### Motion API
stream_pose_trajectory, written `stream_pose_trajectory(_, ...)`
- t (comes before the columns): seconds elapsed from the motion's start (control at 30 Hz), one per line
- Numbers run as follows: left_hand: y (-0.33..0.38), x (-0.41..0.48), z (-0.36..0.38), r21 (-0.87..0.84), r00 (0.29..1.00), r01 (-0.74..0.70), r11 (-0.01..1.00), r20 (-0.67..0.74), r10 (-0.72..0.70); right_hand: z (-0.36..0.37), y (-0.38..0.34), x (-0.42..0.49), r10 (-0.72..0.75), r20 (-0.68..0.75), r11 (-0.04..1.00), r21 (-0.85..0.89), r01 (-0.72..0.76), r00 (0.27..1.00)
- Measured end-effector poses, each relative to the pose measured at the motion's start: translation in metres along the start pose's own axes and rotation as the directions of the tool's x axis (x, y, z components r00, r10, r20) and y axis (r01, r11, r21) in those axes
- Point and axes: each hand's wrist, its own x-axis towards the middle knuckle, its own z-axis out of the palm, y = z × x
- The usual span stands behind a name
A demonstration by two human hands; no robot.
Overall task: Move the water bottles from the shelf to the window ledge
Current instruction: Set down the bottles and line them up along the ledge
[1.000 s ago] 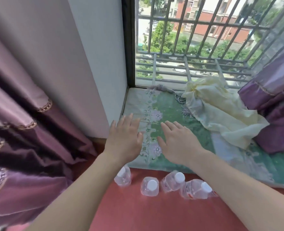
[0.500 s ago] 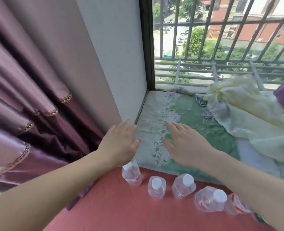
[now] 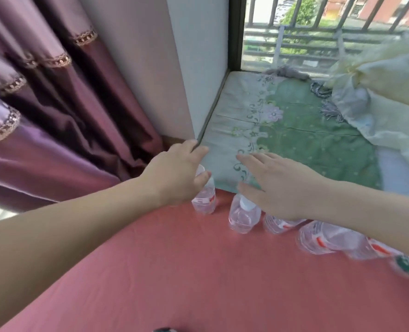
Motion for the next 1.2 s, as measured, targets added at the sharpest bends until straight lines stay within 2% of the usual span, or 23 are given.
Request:
stream_pose_trajectory(0.17, -0.006, 0.001, 0.0, -0.016, 0.996, 0.0, 1.0, 0.085, 0.002, 0.012, -0.002, -0.007, -0.003, 0.096, 0.995, -0.098, 0.013, 0.995)
stream_pose_trajectory(0.37, -0.003, 0.005, 0.008, -0.089, 0.994, -0.058, 0.994, 0.084, 0.066, 0.01, -0.009, -0.003, -0.117, 0.191, 0.992, -0.026, 0.124, 0.975)
stream_pose_trajectory(0.57, -0.002, 0.005, 0.016, -0.134, 0.995, -0.086, 0.987, 0.035, 0.092, 0.019, -0.007, 0.001, -0.167, 0.158, 0.984, -0.035, 0.174, 0.973)
stream_pose_trajectory(0.77, -0.012, 0.007, 0.017, -0.166, 0.992, -0.117, 0.979, 0.028, 0.124, 0.022, -0.001, 0.007, -0.155, 0.099, 0.987, -0.018, 0.157, 0.983)
stream_pose_trajectory(0.9, -0.018, 0.008, 0.014, -0.171, 0.983, -0.164, 0.972, 0.058, 0.176, 0.016, -0.007, 0.011, -0.104, 0.03, 0.994, 0.047, 0.103, 0.994)
stream_pose_trajectory(1.03, -0.023, 0.01, 0.007, -0.184, 0.974, -0.207, 0.961, 0.056, 0.22, 0.0, -0.011, 0.018, 0.013, -0.081, 0.989, 0.149, -0.001, 0.997)
stream_pose_trajectory(1.2, -0.027, 0.016, -0.004, -0.212, 0.972, -0.212, 0.954, 0.055, 0.228, 0.002, -0.012, 0.025, 0.065, -0.052, 0.984, 0.172, -0.055, 0.997)
